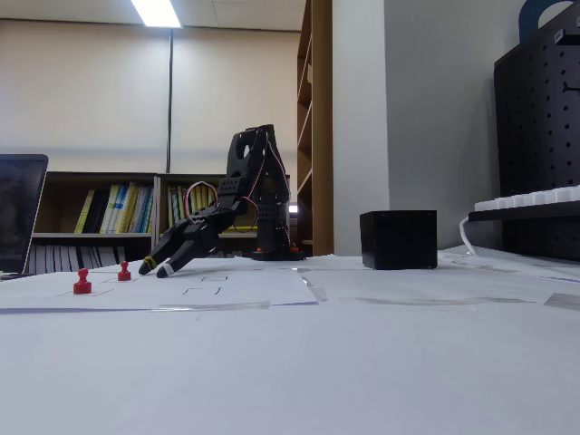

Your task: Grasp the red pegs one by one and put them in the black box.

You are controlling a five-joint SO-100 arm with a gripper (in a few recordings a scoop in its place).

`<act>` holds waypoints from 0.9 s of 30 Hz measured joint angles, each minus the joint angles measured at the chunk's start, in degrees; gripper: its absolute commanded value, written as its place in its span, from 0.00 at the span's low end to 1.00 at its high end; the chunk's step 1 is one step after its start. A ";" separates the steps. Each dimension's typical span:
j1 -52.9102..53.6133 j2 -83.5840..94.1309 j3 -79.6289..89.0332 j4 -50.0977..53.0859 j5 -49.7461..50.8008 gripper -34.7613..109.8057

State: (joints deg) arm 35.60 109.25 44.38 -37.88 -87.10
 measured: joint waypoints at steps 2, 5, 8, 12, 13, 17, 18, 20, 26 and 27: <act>0.35 1.05 1.67 -0.44 -0.09 0.35; 0.44 3.69 4.04 -1.14 -0.79 0.35; 0.26 5.27 6.33 -1.32 -1.67 0.35; 0.18 7.12 8.88 -1.32 -1.76 0.35; 0.09 7.65 9.40 -1.32 -1.76 0.35; -0.88 8.96 11.78 -1.32 -1.76 0.35; -1.14 9.05 12.13 -1.32 -1.76 0.35; -1.23 9.76 12.83 -1.32 -1.76 0.35; -1.93 10.02 13.36 -1.32 -1.76 0.35; -1.93 10.02 13.36 -1.32 -1.76 0.35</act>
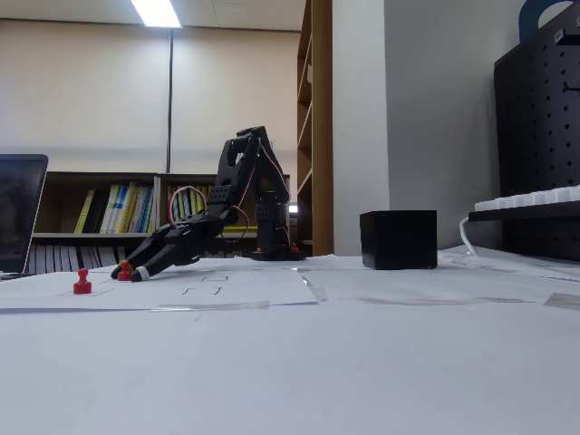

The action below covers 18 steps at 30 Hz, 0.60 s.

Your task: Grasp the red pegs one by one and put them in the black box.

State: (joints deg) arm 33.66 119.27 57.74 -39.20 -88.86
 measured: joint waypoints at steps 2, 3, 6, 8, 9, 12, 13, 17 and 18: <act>0.00 0.00 0.18 0.00 0.18 0.35; 0.00 0.00 0.44 0.00 0.44 0.35; 0.00 0.00 0.62 0.26 0.62 0.34; 0.00 0.00 0.62 0.26 0.62 0.33; -0.09 0.00 0.62 0.26 0.79 0.32; -0.53 0.00 0.62 0.79 1.23 0.26; -0.62 0.00 0.70 0.97 1.14 0.25; -0.62 0.00 2.46 3.52 0.53 0.24; -0.62 0.00 2.72 4.13 0.79 0.24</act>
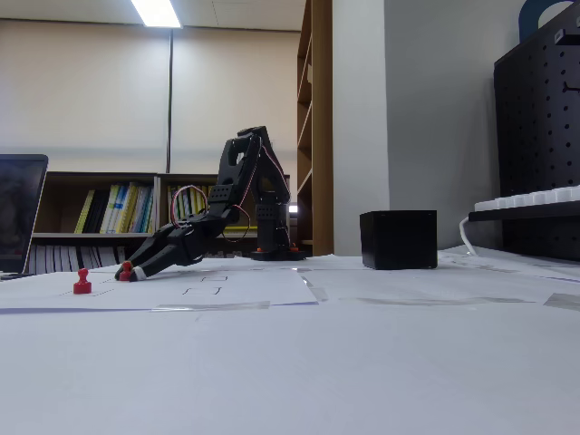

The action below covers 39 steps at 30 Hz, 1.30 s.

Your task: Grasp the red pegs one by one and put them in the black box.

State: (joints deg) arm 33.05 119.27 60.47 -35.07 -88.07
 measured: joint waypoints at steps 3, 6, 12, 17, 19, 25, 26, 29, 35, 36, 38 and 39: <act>0.88 0.00 0.35 1.58 0.09 0.24; 1.32 -2.20 3.60 11.34 2.29 0.24; -3.69 -14.59 21.45 70.58 1.14 0.24; -17.93 -16.17 51.15 123.84 -7.03 0.24; -27.16 -17.05 60.38 134.30 -10.46 0.24; -52.21 -22.41 66.09 136.49 -15.47 0.24; -56.07 -22.41 66.62 135.70 -16.17 0.24; -67.68 -22.41 65.92 134.65 -16.61 0.24; -75.15 -21.18 56.07 130.08 -19.69 0.24; -75.23 -20.30 55.20 129.29 -19.69 0.24; -74.97 -18.02 53.09 128.50 -19.69 0.26; -74.97 -16.70 52.12 127.88 -19.69 0.27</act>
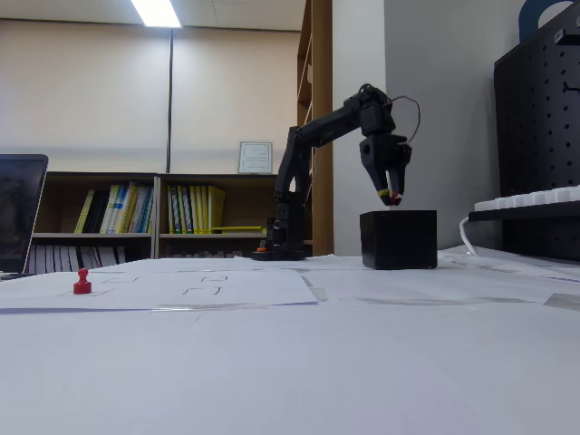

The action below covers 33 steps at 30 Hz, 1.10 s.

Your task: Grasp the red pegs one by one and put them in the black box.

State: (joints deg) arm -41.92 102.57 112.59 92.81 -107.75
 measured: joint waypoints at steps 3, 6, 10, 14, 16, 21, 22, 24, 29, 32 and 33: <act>-0.09 4.92 -1.23 -0.44 0.00 0.33; -0.26 6.59 -1.23 0.09 0.00 0.39; -0.35 6.24 2.90 4.66 -0.09 0.39; 0.26 -1.85 15.64 9.05 -1.85 0.41; 3.25 -9.40 17.49 9.67 -1.23 0.40; 17.31 -24.61 4.04 2.29 11.07 0.40; 21.27 -27.07 -2.02 -1.76 13.80 0.40; 30.67 -30.67 -16.35 -12.30 19.34 0.40; 51.42 -32.43 -43.42 -35.68 35.60 0.39; 61.44 -29.88 -51.50 -49.57 39.20 0.39; 62.49 -29.18 -52.91 -53.26 39.20 0.39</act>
State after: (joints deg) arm 20.57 73.39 59.68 39.55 -68.55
